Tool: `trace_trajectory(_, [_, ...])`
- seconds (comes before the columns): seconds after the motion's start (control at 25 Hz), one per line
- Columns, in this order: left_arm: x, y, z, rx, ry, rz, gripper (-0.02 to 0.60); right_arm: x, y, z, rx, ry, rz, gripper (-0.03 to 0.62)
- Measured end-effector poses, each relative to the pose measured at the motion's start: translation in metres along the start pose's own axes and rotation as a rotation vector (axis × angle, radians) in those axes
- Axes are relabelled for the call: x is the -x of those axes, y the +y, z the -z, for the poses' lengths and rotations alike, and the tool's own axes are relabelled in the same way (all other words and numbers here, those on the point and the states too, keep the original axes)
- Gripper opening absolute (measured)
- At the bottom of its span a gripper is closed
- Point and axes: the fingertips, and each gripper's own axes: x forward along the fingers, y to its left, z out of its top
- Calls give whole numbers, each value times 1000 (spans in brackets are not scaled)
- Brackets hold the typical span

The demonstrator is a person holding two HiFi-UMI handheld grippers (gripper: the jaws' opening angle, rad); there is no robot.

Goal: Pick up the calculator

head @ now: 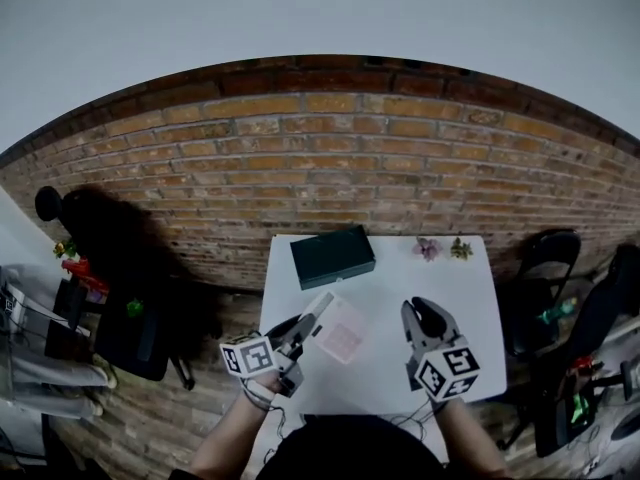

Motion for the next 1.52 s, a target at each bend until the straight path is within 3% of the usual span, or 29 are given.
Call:
trace_trajectory(0.24, [1,-41,-41,-25,-62,50,51,2,-9,-41,37,-75,31,67])
trace_trajectory(0.44, [3,-63,-54,-8,-101,80,51,7,-8,-59,89,-108,37,57])
trace_trajectory(1.0, [9,-71,-79,4,-130,62,51,8,-18,-71,150,-114,36,35])
trace_trajectory(1.36, [12,-83,-87,-23,-131,45,51,2,-5,-89,190,-153,-43,35])
trace_trajectory(1.52, [10,-85,-93,-5,-158,79,51,-7,-1,-95,200,-160,-54,35])
